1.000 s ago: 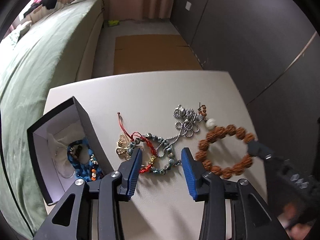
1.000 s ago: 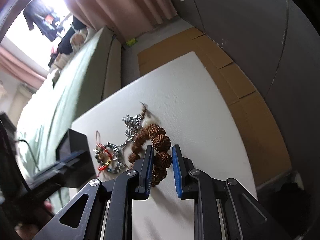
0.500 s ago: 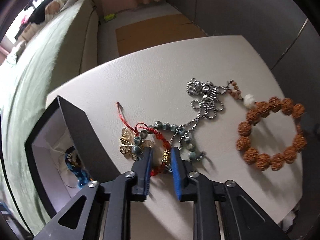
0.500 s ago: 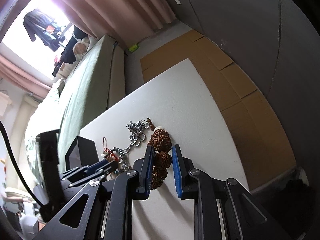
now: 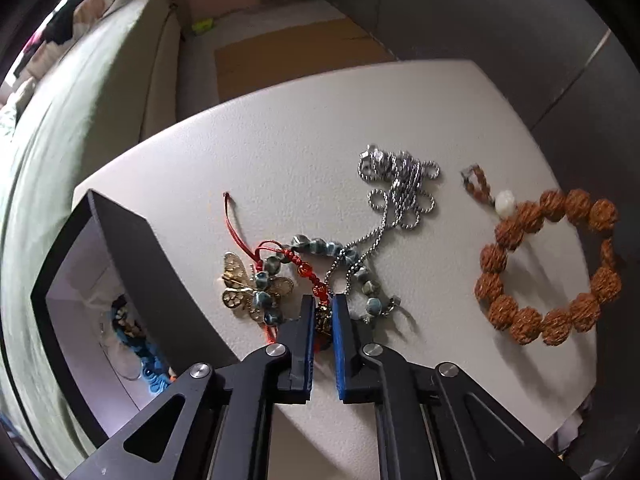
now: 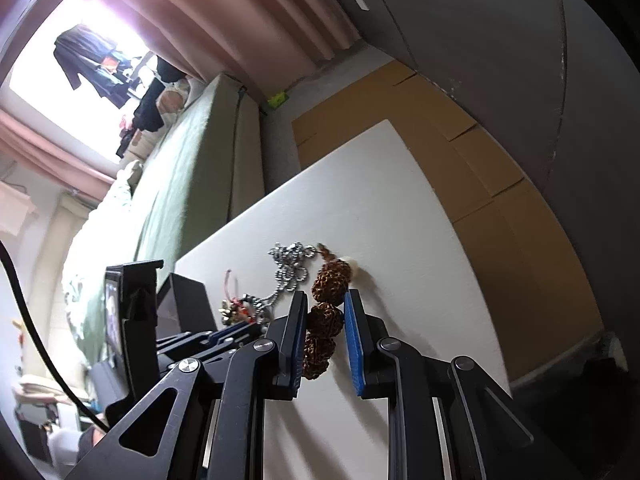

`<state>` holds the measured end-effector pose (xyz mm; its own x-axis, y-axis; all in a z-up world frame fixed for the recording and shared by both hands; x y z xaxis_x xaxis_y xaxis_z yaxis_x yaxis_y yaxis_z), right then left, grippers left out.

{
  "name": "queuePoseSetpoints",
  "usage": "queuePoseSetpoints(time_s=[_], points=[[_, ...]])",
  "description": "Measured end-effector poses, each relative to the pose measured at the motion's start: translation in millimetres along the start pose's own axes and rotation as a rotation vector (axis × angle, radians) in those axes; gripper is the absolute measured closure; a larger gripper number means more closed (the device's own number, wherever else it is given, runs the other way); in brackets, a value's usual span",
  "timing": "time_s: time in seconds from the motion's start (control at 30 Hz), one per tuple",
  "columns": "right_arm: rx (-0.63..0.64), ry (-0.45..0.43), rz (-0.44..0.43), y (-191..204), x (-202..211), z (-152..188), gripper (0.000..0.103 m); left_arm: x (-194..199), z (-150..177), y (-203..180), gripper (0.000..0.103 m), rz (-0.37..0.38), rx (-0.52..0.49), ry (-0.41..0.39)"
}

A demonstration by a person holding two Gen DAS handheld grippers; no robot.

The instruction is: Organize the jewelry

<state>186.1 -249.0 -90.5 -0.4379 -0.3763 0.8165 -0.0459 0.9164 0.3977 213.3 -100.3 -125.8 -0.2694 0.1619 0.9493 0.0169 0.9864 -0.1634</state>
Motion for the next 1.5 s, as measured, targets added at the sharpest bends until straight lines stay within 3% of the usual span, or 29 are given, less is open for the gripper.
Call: queuePoseSetpoints(time_s=[0.47, 0.63, 0.77, 1.03, 1.5], points=[[0.008, -0.076, -0.100, 19.2, 19.1, 3.3, 0.083, 96.0, 13.8, 25.4, 0.095, 0.163, 0.110, -0.255], [0.018, -0.110, -0.128, 28.6, 26.2, 5.0, 0.083, 113.4, 42.3, 36.9, 0.095, 0.301, 0.189, -0.367], [0.041, -0.115, -0.113, 39.0, 23.1, 9.0, 0.083, 103.2, 57.1, 38.9, 0.095, 0.392, 0.225, -0.399], [0.060, -0.110, -0.100, 53.4, 13.5, 16.7, 0.083, 114.2, 55.9, 60.0, 0.095, 0.410, 0.249, -0.426], [0.060, -0.155, -0.212, 80.4, 13.0, 17.7, 0.083, 142.0, 56.9, 113.6, 0.094, 0.348, 0.347, -0.547]])
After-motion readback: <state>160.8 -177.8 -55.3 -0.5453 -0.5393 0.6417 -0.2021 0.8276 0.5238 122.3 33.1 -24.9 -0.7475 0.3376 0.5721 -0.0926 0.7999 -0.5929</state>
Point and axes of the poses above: each gripper's, at about its wrist camera, not at the fingertips, and x roughly against the way its jaws point, y to its left, z to its underside, the point moved 1 cm from there along -x, roughly the way its jaws point, and after that the axes turned 9 degrees about z, right-handed, at the moved point
